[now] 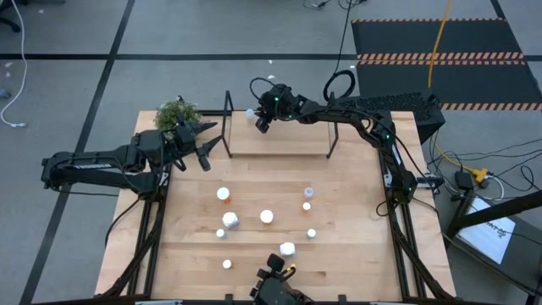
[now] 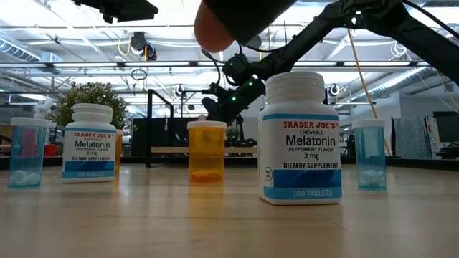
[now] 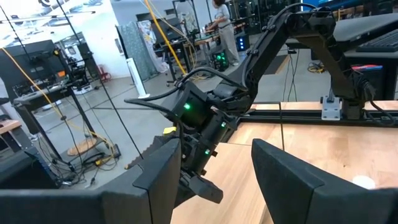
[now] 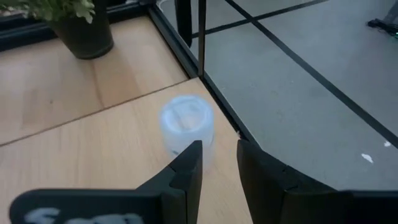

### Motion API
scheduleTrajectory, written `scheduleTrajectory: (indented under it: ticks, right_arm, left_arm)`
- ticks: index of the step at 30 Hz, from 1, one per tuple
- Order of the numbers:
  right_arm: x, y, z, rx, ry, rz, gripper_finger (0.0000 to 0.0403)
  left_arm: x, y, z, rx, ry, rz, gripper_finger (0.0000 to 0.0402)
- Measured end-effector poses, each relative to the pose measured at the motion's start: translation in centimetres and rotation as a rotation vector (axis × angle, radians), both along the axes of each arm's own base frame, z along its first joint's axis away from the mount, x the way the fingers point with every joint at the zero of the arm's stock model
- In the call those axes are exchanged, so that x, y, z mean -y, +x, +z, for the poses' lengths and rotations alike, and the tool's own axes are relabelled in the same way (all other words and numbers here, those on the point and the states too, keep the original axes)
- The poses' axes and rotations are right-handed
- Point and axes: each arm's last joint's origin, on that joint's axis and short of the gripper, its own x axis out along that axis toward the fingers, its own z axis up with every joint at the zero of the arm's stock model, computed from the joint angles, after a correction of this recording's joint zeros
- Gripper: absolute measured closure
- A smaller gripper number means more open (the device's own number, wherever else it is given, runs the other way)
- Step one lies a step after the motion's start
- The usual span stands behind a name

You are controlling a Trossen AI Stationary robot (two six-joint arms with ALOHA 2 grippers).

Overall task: Pick and place medicine bottles onto shelf by color
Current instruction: Put the left transparent pill bottle on the shelf, then put the transparent pill bottle on the shelf aligned with the other transparent pill bottle

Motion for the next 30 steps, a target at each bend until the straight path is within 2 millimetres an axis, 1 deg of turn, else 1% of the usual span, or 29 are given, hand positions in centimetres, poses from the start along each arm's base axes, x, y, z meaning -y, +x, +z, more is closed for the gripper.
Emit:
scheduleTrajectory:
  ticks: [6, 8, 10, 13, 17, 22, 25, 28, 30]
  right_arm:
    - [0.2, -0.2, -0.1, -0.011, 0.009, -0.004, 0.0310]
    - [-0.2, -0.4, 0.0, -0.044, 0.024, 0.004, 0.0310]
    - [-0.9, -0.7, 0.9, -0.085, 0.031, 0.023, 0.0310]
    - [-2.4, -1.6, 3.6, -0.132, 0.028, 0.058, 0.0310]
    - [-5.6, -3.2, 7.1, -0.239, 0.043, 0.138, 0.0310]
    - [-11.1, -5.8, 11.6, -0.366, 0.044, 0.281, 0.0310]
    - [-14.5, -7.5, 14.2, -0.392, 0.050, 0.342, 0.0310]
    - [-17.9, -9.1, 16.0, -0.382, 0.057, 0.390, 0.0310]
    - [-20.2, -10.3, 16.7, -0.362, 0.064, 0.424, 0.0310]
  left_arm:
    - [0.0, 0.0, 0.0, 0.000, 0.000, 0.000, 0.0202]
    - [0.0, 0.0, 0.0, 0.000, 0.000, 0.000, 0.0202]
    - [0.0, 0.0, 0.0, 0.000, -0.001, 0.000, 0.0202]
    - [0.0, 0.0, 0.0, -0.002, -0.001, 0.000, 0.0202]
    - [0.0, 0.0, 0.0, 0.003, -0.011, 0.000, 0.0202]
    - [0.1, 0.0, 0.0, 0.019, -0.034, -0.031, 0.0202]
    - [0.2, 0.1, 0.0, 0.033, -0.055, -0.066, 0.0202]
    - [0.2, 0.1, 0.0, 0.044, -0.078, -0.078, 0.0202]
    - [0.3, 0.1, 0.0, 0.047, -0.091, -0.084, 0.0202]
